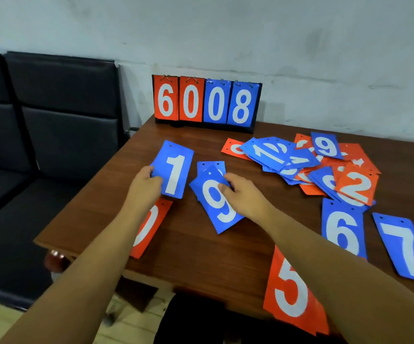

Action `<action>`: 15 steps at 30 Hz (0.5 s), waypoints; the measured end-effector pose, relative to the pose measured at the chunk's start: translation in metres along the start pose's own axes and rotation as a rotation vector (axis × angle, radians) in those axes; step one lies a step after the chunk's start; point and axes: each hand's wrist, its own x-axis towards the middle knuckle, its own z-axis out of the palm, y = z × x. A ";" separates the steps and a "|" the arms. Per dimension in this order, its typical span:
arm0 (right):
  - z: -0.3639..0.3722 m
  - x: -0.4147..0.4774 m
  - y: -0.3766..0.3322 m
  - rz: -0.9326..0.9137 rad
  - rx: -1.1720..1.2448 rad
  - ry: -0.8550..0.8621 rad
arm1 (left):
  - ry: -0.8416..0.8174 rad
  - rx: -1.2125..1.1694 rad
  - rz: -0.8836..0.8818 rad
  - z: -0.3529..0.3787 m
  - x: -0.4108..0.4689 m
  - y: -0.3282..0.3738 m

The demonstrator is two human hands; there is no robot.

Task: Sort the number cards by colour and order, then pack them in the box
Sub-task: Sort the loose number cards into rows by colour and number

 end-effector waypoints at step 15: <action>-0.030 -0.038 0.026 0.223 0.131 0.237 | 0.033 1.016 0.402 0.067 0.013 0.002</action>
